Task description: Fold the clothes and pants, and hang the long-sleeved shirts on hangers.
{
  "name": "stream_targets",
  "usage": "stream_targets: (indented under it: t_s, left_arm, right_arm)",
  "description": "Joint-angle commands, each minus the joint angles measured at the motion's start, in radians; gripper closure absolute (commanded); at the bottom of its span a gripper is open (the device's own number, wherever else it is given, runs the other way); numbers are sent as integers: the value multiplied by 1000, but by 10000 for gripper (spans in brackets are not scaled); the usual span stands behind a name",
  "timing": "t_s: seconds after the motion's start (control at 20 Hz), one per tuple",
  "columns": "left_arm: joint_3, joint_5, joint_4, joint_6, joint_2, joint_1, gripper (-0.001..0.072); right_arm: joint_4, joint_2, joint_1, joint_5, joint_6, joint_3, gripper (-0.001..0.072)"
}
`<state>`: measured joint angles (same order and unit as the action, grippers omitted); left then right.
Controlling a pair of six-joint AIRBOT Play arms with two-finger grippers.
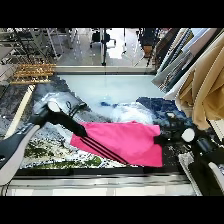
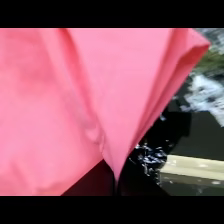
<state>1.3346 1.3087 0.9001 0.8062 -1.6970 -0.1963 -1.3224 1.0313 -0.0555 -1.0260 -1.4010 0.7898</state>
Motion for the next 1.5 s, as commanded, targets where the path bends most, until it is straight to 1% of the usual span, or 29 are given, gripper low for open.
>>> stream_targets:
  t_s: [0.0,0.05,0.1,0.15,0.2,0.3,0.35,0.4,0.45,0.5,0.6,0.65,0.75,0.85,0.95,1.0,1.05,1.1,1.2,1.25,1.3,1.35,1.4,1.45]
  left_arm:
    - [-21,-195,-12,80,-105,-71,696]
    - [-20,-237,-13,128,-127,-72,696]
    - [-17,-243,-12,162,-133,-66,696]
    - [-5,-217,-22,175,-120,-47,696]
    - [18,-163,-47,175,-94,-22,696]
    - [82,-5,-123,176,8,55,696]
    - [106,66,-156,200,81,105,696]
    - [117,111,-171,245,154,155,696]
    - [118,140,-171,274,234,210,696]
    - [118,156,-169,285,304,262,696]
    - [118,162,-169,288,403,341,696]
    - [118,162,-169,287,433,364,696]
    - [118,163,-168,287,461,378,696]
    - [117,171,-168,287,454,370,696]
    - [116,174,-168,287,436,359,696]
    - [114,173,-169,287,423,350,696]
    - [109,173,-168,286,406,339,696]
    - [108,174,-168,286,384,323,696]
    - [103,173,-167,280,323,279,695]
    - [103,173,-167,263,283,249,695]
    - [103,172,-168,256,238,220,695]
    - [103,169,-167,256,194,194,695]
    - [104,168,-167,255,145,168,695]
    - [104,168,-167,255,98,150,695]
  right_arm:
    - [16,-13,45,-69,-48,160,706]
    - [56,-10,100,-56,-74,199,706]
    - [88,0,172,-37,-106,242,706]
    - [106,17,250,-11,-135,281,706]
    - [122,45,343,27,-156,320,706]
    - [123,136,526,111,-187,397,706]
    - [123,200,610,159,-187,441,706]
    - [123,268,675,204,-187,488,706]
    - [123,346,729,239,-186,544,706]
    - [124,441,771,263,-186,613,706]
    - [143,641,814,256,-183,768,703]
    - [192,736,819,223,-163,852,693]
    - [312,837,807,76,-82,996,422]
    - [272,805,758,-26,-61,1078,406]
    - [159,693,652,-111,-84,1106,297]
    - [105,636,586,-153,-119,1102,288]
    - [79,585,513,-208,-143,1093,260]
    - [84,536,428,-262,-159,1062,202]
    - [145,462,284,-318,-162,927,198]
    - [206,435,227,-320,-158,820,169]
    - [270,423,186,-311,-145,712,115]
    - [347,426,159,-286,-107,593,68]
    - [431,433,148,-225,-51,484,66]
    - [531,452,148,-146,21,381,36]
